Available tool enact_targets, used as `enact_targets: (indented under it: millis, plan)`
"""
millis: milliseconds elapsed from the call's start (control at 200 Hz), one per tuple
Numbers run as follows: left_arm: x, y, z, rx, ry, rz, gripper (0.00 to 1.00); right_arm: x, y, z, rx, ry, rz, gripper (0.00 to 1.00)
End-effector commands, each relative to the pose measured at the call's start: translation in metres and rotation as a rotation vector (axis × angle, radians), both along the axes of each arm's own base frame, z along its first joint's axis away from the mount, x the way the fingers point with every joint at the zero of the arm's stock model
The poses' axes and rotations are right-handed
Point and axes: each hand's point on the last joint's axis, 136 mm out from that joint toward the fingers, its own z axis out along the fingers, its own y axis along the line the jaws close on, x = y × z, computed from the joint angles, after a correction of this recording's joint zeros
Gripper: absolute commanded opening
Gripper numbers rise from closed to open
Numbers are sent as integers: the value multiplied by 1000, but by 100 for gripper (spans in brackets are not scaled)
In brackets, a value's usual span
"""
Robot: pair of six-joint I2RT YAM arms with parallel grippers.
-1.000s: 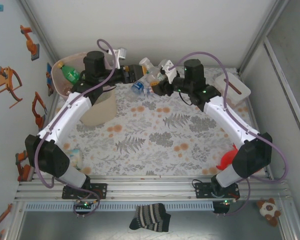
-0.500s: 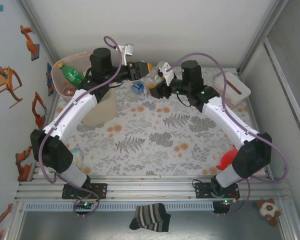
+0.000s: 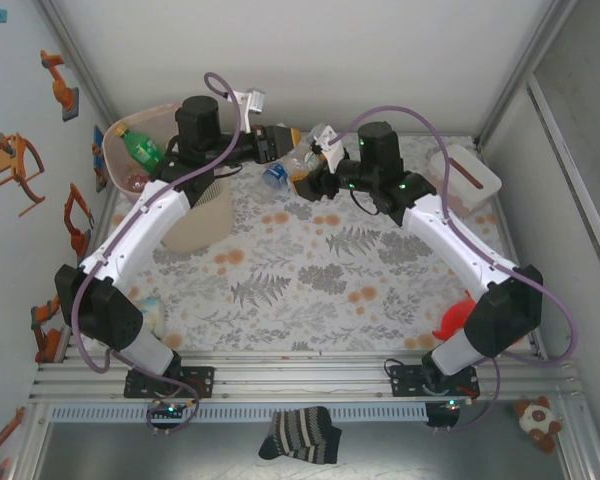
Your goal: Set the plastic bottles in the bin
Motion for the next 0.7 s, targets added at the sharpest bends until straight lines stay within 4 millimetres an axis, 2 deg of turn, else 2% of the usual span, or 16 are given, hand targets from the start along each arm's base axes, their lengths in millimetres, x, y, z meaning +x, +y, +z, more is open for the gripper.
enact_targets:
  millis: [0,120,275,391,506,691]
  plan:
    - [-1,25,25,14,-77,56,31,-4,-8,47,63,-84,-35,73]
    - [5,53,37,11,-101,121,31,-7,-12,51,64,-95,-47,75]
    - [13,100,53,11,-133,233,31,-12,-18,49,48,-100,-58,76]
    - [18,141,64,25,-146,337,31,-17,-21,46,36,-94,-58,76]
    - [22,188,67,55,-129,476,31,-19,-23,42,24,-90,-55,76]
    - [21,258,67,-1,-81,667,33,-19,-22,36,17,-71,-55,76]
